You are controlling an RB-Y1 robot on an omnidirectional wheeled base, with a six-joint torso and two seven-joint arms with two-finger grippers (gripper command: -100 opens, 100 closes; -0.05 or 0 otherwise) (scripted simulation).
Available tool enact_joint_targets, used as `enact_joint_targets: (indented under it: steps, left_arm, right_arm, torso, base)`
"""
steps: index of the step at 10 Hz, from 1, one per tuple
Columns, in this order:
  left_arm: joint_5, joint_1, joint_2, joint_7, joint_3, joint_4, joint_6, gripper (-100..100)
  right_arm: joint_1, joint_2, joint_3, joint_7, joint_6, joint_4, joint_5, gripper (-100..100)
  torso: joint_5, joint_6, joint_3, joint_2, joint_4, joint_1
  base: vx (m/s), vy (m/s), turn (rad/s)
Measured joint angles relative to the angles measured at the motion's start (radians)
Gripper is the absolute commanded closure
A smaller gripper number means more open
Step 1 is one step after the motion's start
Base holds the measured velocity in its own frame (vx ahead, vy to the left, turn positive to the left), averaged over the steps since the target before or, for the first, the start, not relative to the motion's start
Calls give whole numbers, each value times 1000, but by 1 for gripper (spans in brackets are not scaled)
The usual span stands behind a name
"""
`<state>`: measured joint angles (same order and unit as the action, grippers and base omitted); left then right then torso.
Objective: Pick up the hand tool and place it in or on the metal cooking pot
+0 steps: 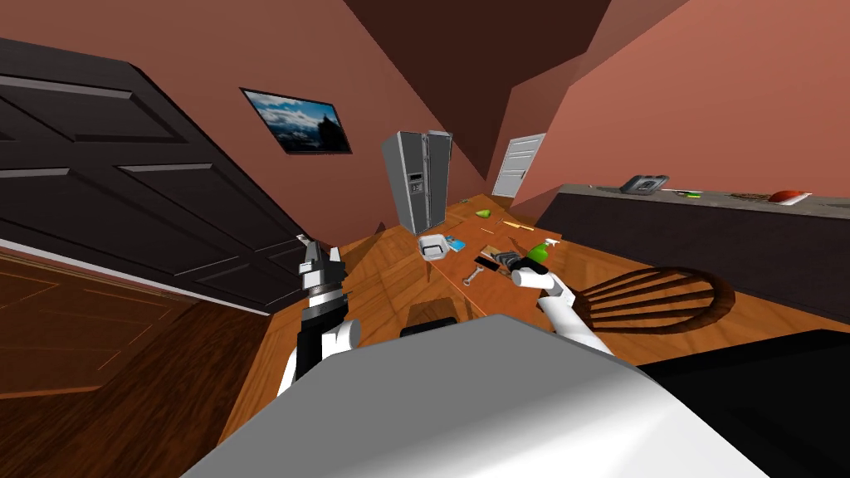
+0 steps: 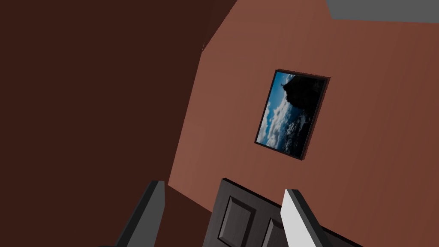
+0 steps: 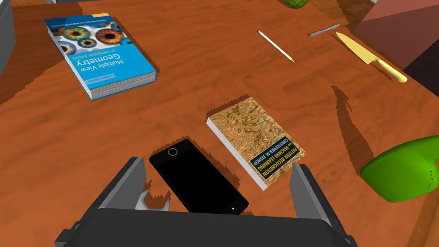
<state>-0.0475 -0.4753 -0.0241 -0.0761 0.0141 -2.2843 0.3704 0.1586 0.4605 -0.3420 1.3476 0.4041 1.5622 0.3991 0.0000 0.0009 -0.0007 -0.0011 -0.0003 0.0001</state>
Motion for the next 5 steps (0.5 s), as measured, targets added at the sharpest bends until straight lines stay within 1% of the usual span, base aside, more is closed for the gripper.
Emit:
enact_joint_targets:
  steps: [1,2,3,4,5]
  left_arm:
    - [0,0,0,0,0,0,0,0]
    - [0,0,0,0,0,0,0,0]
    - [0,0,0,0,0,0,0,0]
    - [0,0,0,0,0,0,0,0]
    - [0,0,0,0,0,0,0,0]
  right_arm:
    - [-10,3,-7,27,25,-26,7,-100]
    - [-12,4,-11,55,47,-41,12,-100]
    - [-14,10,-11,76,56,-50,19,-100]
    - [-28,10,-21,104,87,-70,19,-100]
    - [-33,17,-25,134,111,-88,29,-100]
  torso:
    - [0,-1,0,-1,0,0]
    - [0,0,0,-1,0,0]
    - [0,0,0,0,0,0]
    - [0,-1,0,-1,0,0]
    - [0,0,0,-1,0,0]
  base:
    - [23,-8,80]
    - [11,-4,-20]
    - [18,1,131]
    - [24,-3,90]
    - [33,-3,141]
